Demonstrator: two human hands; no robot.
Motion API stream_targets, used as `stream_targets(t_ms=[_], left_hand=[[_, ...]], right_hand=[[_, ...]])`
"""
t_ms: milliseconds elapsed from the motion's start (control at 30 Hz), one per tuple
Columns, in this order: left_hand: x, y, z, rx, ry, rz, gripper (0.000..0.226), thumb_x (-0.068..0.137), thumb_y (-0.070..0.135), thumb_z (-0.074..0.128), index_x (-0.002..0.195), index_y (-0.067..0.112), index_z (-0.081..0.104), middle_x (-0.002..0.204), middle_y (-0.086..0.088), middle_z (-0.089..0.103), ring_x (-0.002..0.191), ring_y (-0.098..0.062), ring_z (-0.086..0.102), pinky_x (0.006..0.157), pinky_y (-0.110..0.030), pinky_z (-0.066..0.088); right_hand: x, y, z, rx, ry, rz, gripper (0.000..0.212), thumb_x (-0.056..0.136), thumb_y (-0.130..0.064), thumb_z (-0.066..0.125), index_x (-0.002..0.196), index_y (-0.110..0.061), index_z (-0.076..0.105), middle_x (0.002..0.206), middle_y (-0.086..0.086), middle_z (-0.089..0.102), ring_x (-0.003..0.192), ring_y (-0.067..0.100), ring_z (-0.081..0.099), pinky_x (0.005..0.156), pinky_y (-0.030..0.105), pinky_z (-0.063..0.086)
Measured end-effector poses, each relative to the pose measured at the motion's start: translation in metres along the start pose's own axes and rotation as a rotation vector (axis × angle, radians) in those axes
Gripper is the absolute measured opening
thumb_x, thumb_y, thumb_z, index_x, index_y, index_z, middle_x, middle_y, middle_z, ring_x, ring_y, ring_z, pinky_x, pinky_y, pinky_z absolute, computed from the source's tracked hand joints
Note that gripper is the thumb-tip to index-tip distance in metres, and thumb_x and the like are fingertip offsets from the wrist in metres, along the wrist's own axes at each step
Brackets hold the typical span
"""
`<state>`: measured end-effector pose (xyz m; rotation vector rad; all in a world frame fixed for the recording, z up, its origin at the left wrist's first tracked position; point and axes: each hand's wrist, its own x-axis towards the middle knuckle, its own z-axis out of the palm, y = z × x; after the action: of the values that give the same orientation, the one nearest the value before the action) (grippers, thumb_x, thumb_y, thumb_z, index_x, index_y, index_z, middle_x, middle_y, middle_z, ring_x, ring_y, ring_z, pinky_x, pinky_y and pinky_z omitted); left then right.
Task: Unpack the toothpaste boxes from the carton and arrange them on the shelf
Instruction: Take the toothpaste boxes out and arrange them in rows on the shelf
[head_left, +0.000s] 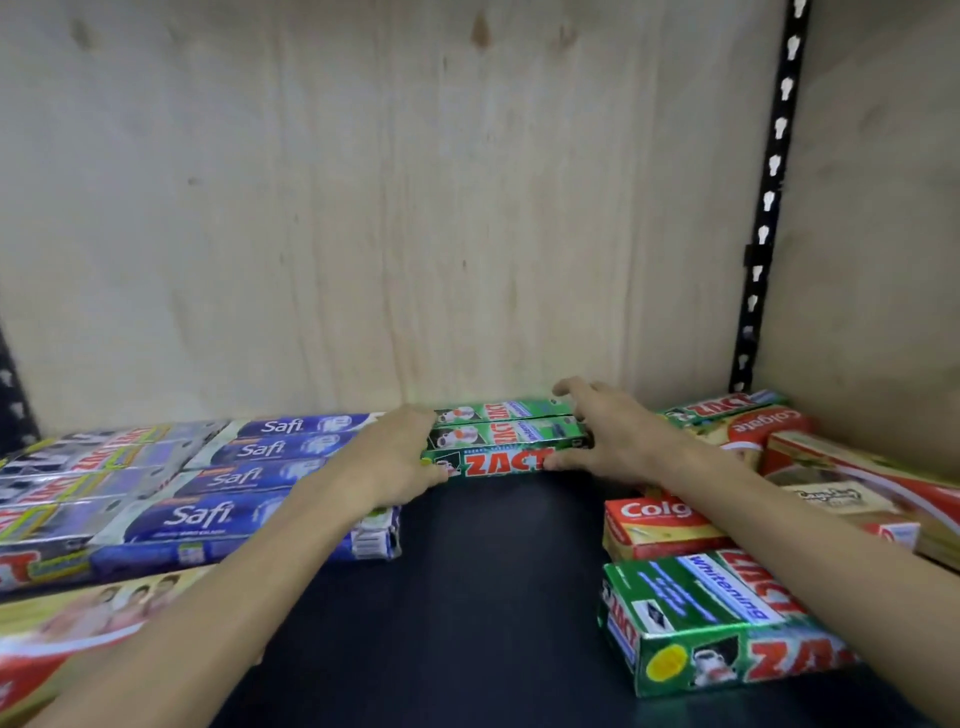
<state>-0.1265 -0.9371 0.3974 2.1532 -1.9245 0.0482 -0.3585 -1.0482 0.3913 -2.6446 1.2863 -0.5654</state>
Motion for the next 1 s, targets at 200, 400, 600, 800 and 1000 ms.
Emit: stream_targets(t_ms=[200, 400, 600, 800, 1000], left_hand=[[-0.002, 0.000, -0.006, -0.013, -0.041, -0.017, 0.059, 0.089, 0.023, 0.069, 0.144, 0.020, 0.048, 0.137, -0.004, 0.057, 0.115, -0.019, 0.057, 0.097, -0.031, 0.047], [0.004, -0.006, -0.013, 0.112, -0.185, 0.014, 0.040, 0.098, 0.033, 0.054, 0.135, 0.020, 0.049, 0.128, -0.004, 0.060, 0.107, -0.022, 0.056, 0.089, -0.032, 0.046], [0.014, -0.006, -0.040, 0.201, -0.224, 0.063, 0.059, 0.092, 0.039, 0.068, 0.145, 0.020, 0.051, 0.139, -0.003, 0.061, 0.125, -0.021, 0.057, 0.106, -0.035, 0.044], [0.010, -0.025, -0.031, 0.063, -0.096, 0.085, 0.062, 0.085, 0.045, 0.075, 0.141, 0.026, 0.056, 0.139, 0.002, 0.061, 0.123, -0.016, 0.056, 0.102, -0.029, 0.043], [0.006, -0.023, -0.025, 0.021, -0.065, 0.059, 0.061, 0.086, 0.045, 0.073, 0.142, 0.028, 0.055, 0.137, 0.003, 0.061, 0.118, -0.015, 0.057, 0.102, -0.034, 0.045]], right_hand=[[-0.003, -0.001, 0.002, -0.048, -0.002, -0.017, 0.090, 0.079, -0.061, 0.074, 0.150, -0.030, 0.029, 0.142, 0.007, 0.041, 0.128, 0.029, 0.049, 0.107, 0.048, 0.044], [-0.003, 0.000, 0.002, -0.059, -0.027, -0.010, 0.100, 0.077, -0.068, 0.072, 0.155, -0.029, 0.022, 0.150, 0.010, 0.046, 0.133, 0.030, 0.048, 0.107, 0.050, 0.044], [-0.003, -0.001, 0.001, -0.029, -0.024, -0.007, 0.101, 0.077, -0.064, 0.074, 0.155, -0.027, 0.022, 0.150, 0.011, 0.047, 0.132, 0.030, 0.050, 0.106, 0.048, 0.045], [-0.002, -0.001, 0.002, -0.006, -0.021, 0.010, 0.101, 0.077, -0.062, 0.076, 0.154, -0.025, 0.022, 0.151, 0.011, 0.046, 0.134, 0.030, 0.049, 0.107, 0.048, 0.045], [-0.001, -0.001, 0.003, -0.052, 0.013, 0.033, 0.104, 0.074, -0.069, 0.074, 0.153, -0.023, 0.023, 0.149, 0.009, 0.049, 0.132, 0.031, 0.051, 0.107, 0.050, 0.044]])
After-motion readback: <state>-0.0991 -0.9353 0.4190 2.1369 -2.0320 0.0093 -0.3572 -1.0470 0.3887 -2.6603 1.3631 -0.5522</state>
